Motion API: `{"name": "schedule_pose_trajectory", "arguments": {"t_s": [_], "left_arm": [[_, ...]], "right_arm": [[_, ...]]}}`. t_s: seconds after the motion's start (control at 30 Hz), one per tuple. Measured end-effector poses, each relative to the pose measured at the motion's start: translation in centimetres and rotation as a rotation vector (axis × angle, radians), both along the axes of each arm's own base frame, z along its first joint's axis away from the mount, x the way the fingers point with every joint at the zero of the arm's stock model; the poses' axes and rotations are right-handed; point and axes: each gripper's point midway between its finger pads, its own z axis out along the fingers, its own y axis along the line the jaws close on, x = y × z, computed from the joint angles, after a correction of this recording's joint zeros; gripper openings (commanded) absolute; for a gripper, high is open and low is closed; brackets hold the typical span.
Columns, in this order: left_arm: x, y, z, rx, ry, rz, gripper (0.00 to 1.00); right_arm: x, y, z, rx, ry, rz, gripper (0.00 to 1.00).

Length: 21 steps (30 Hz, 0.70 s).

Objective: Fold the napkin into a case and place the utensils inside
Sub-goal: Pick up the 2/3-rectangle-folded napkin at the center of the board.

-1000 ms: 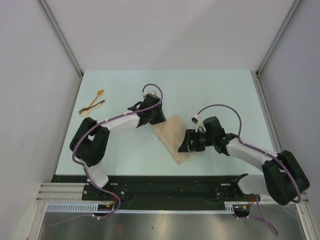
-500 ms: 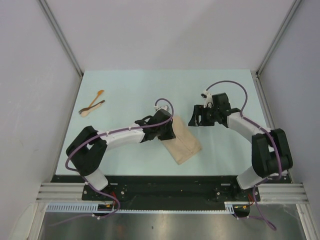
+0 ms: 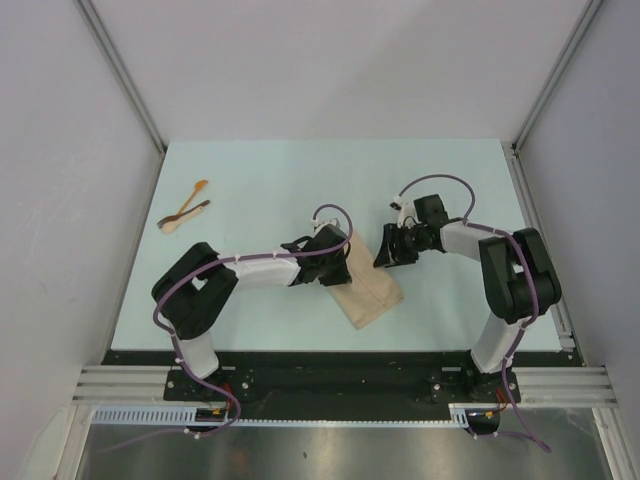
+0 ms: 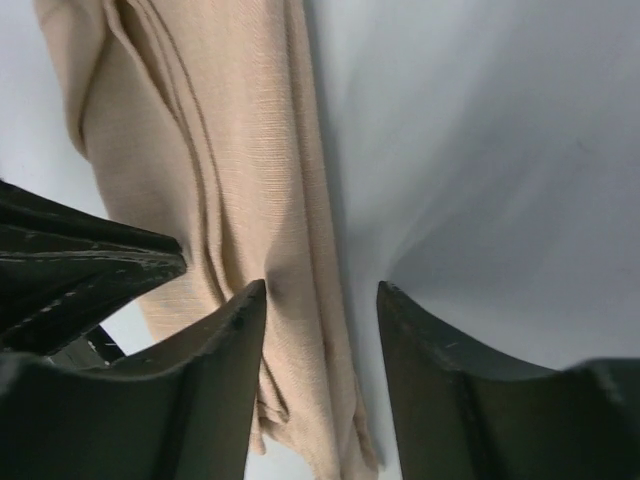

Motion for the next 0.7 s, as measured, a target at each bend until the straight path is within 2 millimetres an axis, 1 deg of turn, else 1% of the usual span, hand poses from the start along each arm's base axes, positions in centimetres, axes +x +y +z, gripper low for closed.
{"name": "schedule_pose_trajectory", "arguments": {"t_s": [0.07,0.37,0.47,0.53,0.57,0.6,0.67,0.7], "left_arm": [[0.1,-0.1,0.0,-0.002,-0.003,0.000,0.17],[0.0,0.1,-0.6,0.000,0.000,0.001,0.17],[0.0,0.0,-0.5,-0.001,-0.001,0.000,0.17],[0.0,0.0,-0.5,0.000,-0.001,0.000,0.17],[0.0,0.0,-0.5,-0.001,-0.001,0.000,0.17],[0.0,0.0,-0.5,-0.001,-0.001,0.000,0.17],[0.0,0.0,-0.5,-0.001,-0.001,0.000,0.17],[0.0,0.0,-0.5,-0.001,-0.001,0.000,0.17]], "right_arm": [[-0.2,0.2,-0.7,0.010,0.024,0.015,0.47],[0.0,1.2,-0.7,0.057,0.030,0.066,0.48],[0.0,1.9,-0.7,0.073,0.034,0.092,0.47],[-0.2,2.4,-0.7,0.085,0.036,0.112,0.43],[-0.2,2.6,-0.8,0.088,0.038,0.117,0.42],[-0.3,2.7,-0.9,0.090,0.040,0.121,0.38],[-0.3,2.8,-0.9,0.095,0.042,0.126,0.35],[-0.3,2.7,-1.0,0.094,0.045,0.125,0.30]]}}
